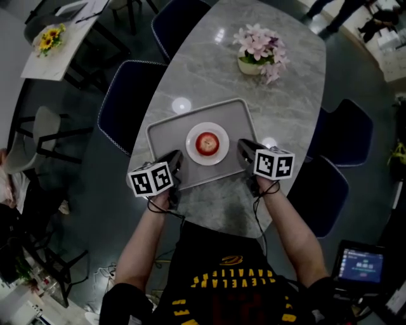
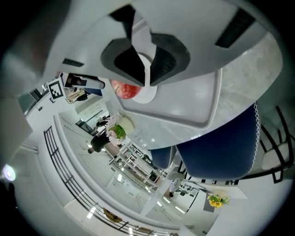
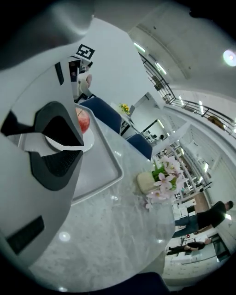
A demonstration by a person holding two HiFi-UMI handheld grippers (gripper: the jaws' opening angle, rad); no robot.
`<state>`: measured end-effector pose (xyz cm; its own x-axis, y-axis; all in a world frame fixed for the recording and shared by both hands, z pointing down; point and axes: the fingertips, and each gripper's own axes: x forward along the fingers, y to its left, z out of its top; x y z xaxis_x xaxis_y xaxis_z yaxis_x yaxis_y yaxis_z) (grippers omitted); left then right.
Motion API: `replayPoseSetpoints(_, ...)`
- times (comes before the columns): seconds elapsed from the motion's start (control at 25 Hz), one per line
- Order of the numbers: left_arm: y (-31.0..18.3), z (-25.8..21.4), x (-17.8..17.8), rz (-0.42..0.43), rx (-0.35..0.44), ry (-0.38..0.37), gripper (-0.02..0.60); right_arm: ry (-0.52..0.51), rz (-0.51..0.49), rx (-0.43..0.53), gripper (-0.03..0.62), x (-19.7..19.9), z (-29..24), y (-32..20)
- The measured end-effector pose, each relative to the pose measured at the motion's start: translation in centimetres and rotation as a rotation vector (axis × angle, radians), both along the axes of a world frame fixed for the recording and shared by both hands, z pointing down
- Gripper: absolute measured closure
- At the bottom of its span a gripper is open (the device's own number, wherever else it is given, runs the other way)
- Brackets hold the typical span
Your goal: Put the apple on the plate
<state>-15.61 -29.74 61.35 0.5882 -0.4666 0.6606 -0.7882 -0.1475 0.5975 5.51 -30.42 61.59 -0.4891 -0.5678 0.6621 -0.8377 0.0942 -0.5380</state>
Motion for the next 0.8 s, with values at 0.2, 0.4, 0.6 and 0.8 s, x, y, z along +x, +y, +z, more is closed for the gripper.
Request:
replayPoseSetpoints(0.2,2.6,-6.1,2.7,0.079,0.208,-0.055,0.546,-0.024,-0.103,0.211,0.561,-0.2,-6.6,3.2)
replayPoseSetpoints(0.4,7.0,-11.8,7.7,0.196,0.388,-0.050,0.580,0.034,-0.153,0.393,0.588,0.6,-12.0,7.9)
replayPoseSetpoints(0.6,12.6,-16.1,12.4,0.244,0.485,-0.014,0.581,0.042,-0.155,0.488,0.588,1.3,-15.9,13.9)
replayPoseSetpoints(0.8,16.8,-19.7,16.5,0.247,0.561,0.001,0.581,0.028,-0.170,0.552,0.588,2.2,-18.8,18.7)
